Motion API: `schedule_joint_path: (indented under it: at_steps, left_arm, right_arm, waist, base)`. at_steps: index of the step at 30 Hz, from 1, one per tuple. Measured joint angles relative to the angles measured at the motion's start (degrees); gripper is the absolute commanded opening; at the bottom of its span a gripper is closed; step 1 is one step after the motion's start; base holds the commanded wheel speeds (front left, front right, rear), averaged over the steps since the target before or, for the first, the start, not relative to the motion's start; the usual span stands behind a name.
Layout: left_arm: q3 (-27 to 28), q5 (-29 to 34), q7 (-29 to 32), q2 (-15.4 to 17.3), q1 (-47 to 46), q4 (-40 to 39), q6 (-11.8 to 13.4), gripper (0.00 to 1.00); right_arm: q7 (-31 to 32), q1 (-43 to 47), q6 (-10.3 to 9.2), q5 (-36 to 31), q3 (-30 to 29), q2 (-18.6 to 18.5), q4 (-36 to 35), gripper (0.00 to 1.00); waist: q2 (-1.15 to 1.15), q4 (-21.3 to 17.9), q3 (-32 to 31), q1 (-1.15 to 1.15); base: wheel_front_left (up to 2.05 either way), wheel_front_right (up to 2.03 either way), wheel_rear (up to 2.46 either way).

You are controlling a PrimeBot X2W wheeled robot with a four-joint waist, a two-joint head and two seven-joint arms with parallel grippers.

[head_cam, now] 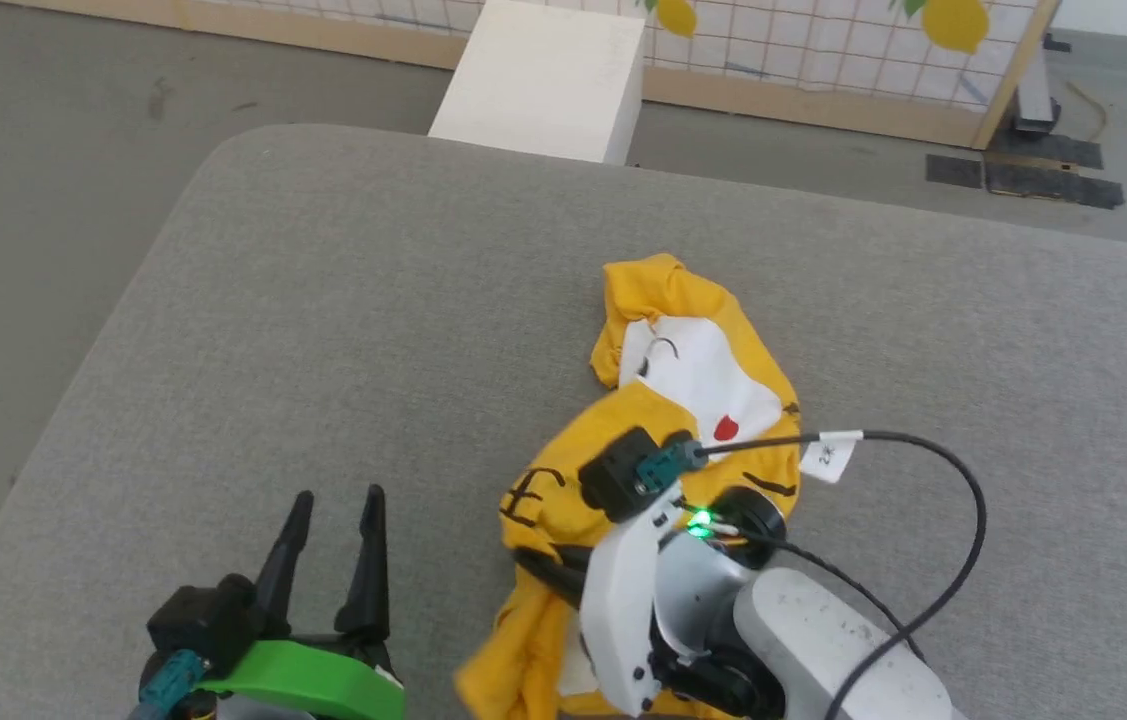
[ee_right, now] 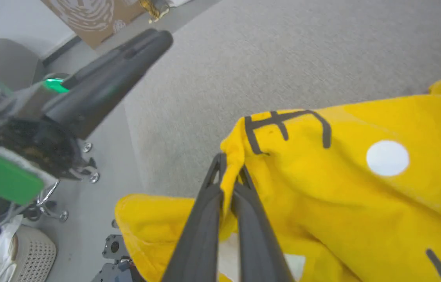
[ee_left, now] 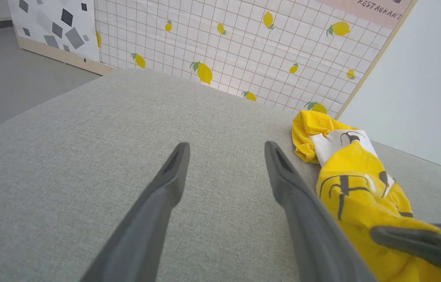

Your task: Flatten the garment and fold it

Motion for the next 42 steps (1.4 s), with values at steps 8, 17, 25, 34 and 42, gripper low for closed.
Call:
schedule_joint_path:
  at_steps: [8,17,25,34,42]
  left_arm:
    - [-0.30,0.00,0.00,-0.01,-0.02,0.76,-0.24,1.00]
    - [-0.62,0.07,0.00,0.04,0.25,0.85,-0.23,1.00]
    - [-0.77,1.11,0.00,0.03,0.85,-0.20,-0.22,1.00]
    - [-0.41,1.13,0.00,0.04,0.92,-0.87,-0.24,1.00]
    - [0.31,1.12,0.00,0.16,0.82,-0.73,-0.51,1.00]
  right_arm:
    - [-3.94,-2.11,0.00,0.90,-1.03,-0.15,7.82,1.00]
    - [-5.77,-2.73,0.00,0.56,-8.35,-0.11,3.55,1.00]
    - [1.70,8.03,0.00,-14.46,-22.86,-0.79,-11.46,1.00]
    - [6.58,33.38,0.00,-21.41,-31.71,-0.37,-29.40,1.00]
    - [-0.81,34.89,0.00,-26.59,-27.44,-0.26,-23.69,1.00]
  waist:
    - [0.00,1.45,0.52,0.00]
    - [0.00,-1.09,-0.66,0.00]
    - [0.00,-2.72,-0.89,0.00]
    - [0.00,-2.08,0.09,0.00]
    - [0.00,-1.49,1.87,0.00]
  base:
    - [0.00,0.00,0.00]
    - [0.00,0.00,0.00]
    - [0.00,0.00,0.00]
    - [0.00,0.00,0.00]
    - [0.00,0.00,0.00]
